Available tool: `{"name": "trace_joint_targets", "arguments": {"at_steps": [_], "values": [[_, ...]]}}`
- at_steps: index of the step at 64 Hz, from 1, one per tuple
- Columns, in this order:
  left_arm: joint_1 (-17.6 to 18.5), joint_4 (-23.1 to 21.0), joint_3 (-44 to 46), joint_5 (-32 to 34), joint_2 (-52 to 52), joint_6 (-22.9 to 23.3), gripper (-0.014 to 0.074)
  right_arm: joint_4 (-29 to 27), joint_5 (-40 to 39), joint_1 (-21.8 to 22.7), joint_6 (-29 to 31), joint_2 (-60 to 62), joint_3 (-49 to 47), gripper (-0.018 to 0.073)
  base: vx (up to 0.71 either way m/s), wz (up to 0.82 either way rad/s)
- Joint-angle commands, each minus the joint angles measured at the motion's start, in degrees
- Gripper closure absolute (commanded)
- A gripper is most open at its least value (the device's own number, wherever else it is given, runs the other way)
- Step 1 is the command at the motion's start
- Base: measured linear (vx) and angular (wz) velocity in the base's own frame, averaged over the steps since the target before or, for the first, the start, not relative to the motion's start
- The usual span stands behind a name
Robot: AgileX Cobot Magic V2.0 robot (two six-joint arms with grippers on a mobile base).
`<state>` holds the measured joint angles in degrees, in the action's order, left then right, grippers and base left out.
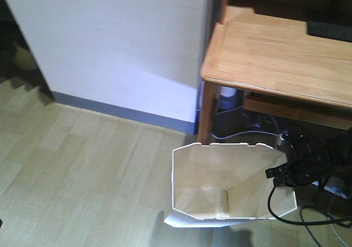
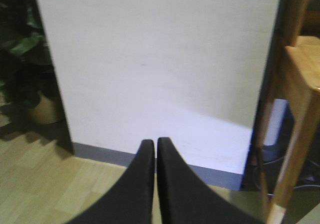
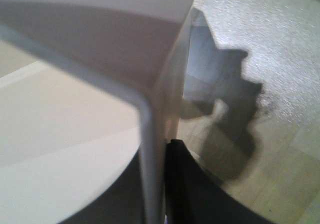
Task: Move trash bin to bedside with robot
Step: 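Turn the base away from the desk holding the bin in the right gripper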
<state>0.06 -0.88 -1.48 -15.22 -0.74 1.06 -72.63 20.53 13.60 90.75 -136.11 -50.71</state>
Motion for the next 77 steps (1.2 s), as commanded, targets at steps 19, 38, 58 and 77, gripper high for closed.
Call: {"name": "trace_joint_targets", "arguments": {"at_steps": [19, 38, 58, 77], "values": [[0.12, -0.16, -1.07, 3.98, -0.80, 0.25, 0.0602, -2.11, 11.33, 0.14, -0.03, 4.34, -0.56, 0.0564, -0.04, 0.47], [0.12, -0.16, -1.07, 3.98, -0.80, 0.25, 0.0602, -2.11, 11.33, 0.14, -0.03, 4.34, -0.56, 0.0564, 0.01, 0.41], [0.12, -0.16, -1.07, 3.98, -0.80, 0.25, 0.0602, -2.11, 11.33, 0.14, -0.03, 4.34, -0.56, 0.0564, 0.06, 0.37], [0.12, -0.16, -1.07, 3.98, -0.80, 0.25, 0.0602, -2.11, 11.38, 0.14, -0.03, 4.34, -0.56, 0.0564, 0.09, 0.47]]}}
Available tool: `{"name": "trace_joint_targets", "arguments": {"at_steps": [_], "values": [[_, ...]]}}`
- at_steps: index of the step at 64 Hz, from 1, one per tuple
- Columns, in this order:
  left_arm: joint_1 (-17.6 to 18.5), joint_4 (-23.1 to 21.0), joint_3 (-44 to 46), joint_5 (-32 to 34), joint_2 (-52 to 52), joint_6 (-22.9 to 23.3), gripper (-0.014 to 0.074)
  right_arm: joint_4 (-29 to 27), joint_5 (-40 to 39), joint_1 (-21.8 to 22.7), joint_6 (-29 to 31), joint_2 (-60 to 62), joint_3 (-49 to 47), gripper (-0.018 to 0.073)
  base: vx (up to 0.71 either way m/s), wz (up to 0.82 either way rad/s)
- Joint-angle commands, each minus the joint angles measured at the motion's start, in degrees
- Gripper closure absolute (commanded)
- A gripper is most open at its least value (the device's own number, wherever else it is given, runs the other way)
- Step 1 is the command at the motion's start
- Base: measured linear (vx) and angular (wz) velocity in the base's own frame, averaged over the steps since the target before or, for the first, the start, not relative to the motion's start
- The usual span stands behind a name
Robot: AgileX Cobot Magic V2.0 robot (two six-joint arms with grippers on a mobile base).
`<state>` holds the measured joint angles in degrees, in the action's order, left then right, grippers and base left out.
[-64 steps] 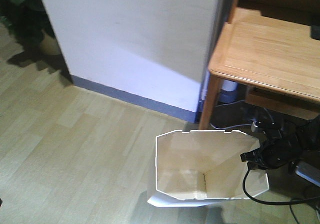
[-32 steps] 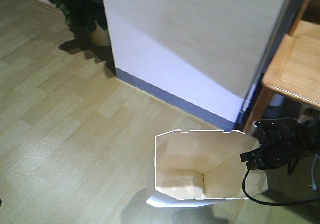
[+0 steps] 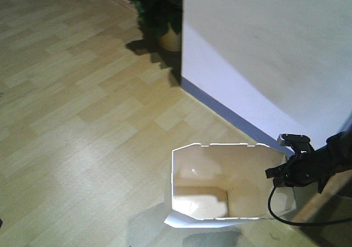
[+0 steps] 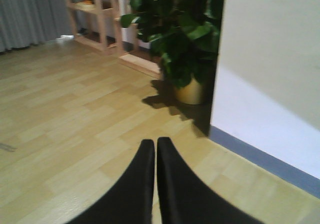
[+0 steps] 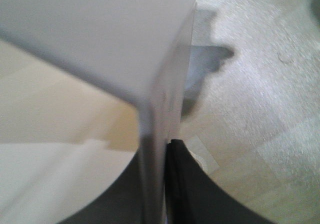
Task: Move trash bin to bedside with robot
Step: 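Turn the base away from the desk holding the bin in the right gripper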
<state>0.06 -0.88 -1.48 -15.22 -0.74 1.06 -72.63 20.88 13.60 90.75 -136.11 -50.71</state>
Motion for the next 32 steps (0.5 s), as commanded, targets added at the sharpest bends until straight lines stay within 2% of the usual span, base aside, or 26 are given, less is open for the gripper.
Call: {"name": "trace_joint_targets", "arguments": {"at_steps": [1, 32], "values": [[0.12, -0.16, -1.07, 3.98, -0.80, 0.25, 0.0602, -2.11, 11.02, 0.14, -0.03, 4.34, -0.56, 0.0564, 0.11, 0.56], [0.12, -0.16, -1.07, 3.98, -0.80, 0.25, 0.0602, -2.11, 10.93, 0.14, -0.03, 4.34, -0.56, 0.0564, 0.10, 0.53]]}}
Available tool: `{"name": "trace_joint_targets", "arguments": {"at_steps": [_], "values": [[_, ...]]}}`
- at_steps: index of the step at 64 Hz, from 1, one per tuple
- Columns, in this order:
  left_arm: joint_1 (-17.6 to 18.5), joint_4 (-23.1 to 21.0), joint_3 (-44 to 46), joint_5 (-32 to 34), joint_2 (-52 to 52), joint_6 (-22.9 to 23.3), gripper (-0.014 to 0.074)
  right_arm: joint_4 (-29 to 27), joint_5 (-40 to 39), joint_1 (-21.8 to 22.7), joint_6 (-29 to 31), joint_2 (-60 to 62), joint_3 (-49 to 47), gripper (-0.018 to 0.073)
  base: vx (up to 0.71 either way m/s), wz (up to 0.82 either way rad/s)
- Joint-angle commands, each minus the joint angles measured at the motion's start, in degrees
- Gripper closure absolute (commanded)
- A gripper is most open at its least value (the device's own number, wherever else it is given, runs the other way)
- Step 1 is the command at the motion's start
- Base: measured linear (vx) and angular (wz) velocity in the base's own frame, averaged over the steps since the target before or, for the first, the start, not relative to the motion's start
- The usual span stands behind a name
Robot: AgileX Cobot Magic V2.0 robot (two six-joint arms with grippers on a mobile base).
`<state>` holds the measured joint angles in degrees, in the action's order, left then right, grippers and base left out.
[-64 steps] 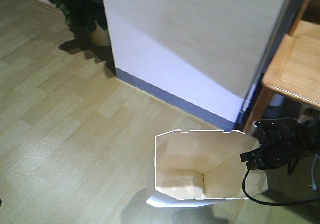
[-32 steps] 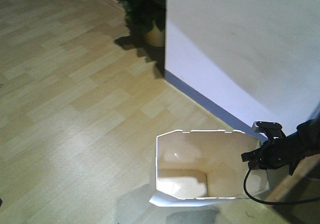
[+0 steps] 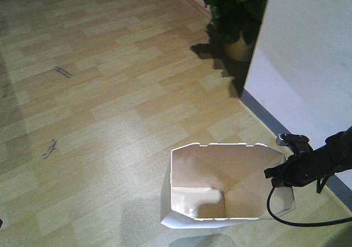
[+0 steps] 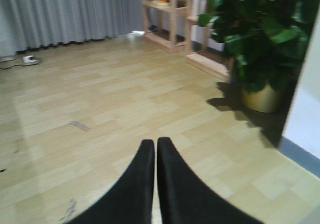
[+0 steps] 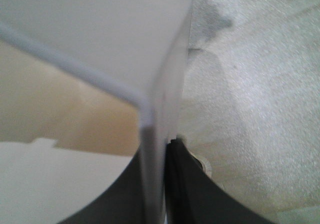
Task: Move trash bin to bedside with robot
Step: 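Turn the base away from the desk holding the bin in the right gripper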
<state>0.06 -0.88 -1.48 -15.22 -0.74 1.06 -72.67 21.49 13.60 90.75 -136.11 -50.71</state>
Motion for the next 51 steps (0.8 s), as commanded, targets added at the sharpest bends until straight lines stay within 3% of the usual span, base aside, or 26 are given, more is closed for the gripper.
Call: {"name": "trace_joint_targets", "arguments": {"at_steps": [1, 51], "values": [[0.12, -0.16, -1.07, 3.98, -0.80, 0.25, 0.0602, -2.06, 10.33, 0.14, -0.03, 4.34, -0.56, 0.0564, 0.09, 0.46], [0.12, -0.16, -1.07, 3.98, -0.80, 0.25, 0.0602, -2.06, 10.47, 0.14, -0.03, 4.34, -0.56, 0.0564, 0.14, 0.39]]}}
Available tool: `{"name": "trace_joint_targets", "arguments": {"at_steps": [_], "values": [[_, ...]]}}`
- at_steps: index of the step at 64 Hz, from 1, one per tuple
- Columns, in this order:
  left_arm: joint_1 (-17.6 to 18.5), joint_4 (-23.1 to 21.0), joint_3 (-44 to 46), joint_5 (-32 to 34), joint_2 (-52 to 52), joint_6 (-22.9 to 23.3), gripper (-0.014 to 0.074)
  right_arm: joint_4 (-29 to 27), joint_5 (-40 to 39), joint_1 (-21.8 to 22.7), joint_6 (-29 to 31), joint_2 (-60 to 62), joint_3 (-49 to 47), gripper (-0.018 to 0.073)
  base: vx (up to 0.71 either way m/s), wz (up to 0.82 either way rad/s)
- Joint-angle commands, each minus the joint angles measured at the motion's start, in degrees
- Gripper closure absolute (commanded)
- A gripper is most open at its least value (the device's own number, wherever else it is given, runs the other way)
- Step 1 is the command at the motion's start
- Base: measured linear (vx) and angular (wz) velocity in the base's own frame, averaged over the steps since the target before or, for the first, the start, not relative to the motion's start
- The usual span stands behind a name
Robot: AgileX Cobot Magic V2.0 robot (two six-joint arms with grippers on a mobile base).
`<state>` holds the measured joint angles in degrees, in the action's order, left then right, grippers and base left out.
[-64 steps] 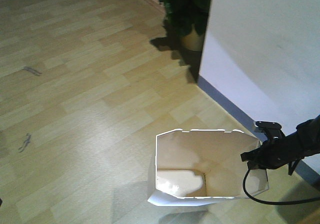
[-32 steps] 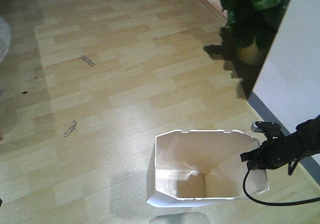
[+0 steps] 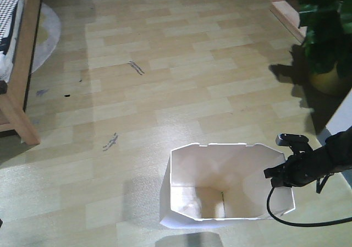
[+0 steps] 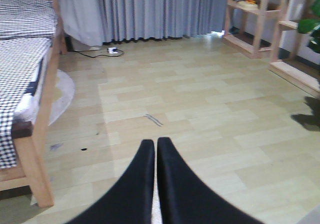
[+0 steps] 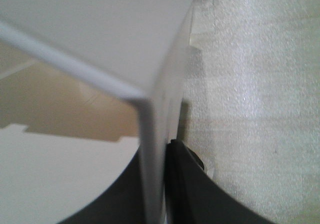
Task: Move trash bin to bedside with robot
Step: 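Turn the base away from the desk holding the bin in the right gripper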
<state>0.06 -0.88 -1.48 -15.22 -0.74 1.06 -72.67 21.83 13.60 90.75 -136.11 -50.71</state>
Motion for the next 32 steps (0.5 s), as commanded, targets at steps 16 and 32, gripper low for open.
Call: {"name": "trace_joint_targets", "arguments": {"at_steps": [16, 32], "values": [[0.12, -0.16, -1.07, 3.98, -0.80, 0.25, 0.0602, -2.06, 10.12, 0.14, -0.03, 4.34, -0.56, 0.0564, 0.20, 0.19], [0.12, -0.16, -1.07, 3.98, -0.80, 0.25, 0.0602, -2.06, 10.36, 0.14, -0.03, 4.34, -0.56, 0.0564, 0.24, 0.16]]}}
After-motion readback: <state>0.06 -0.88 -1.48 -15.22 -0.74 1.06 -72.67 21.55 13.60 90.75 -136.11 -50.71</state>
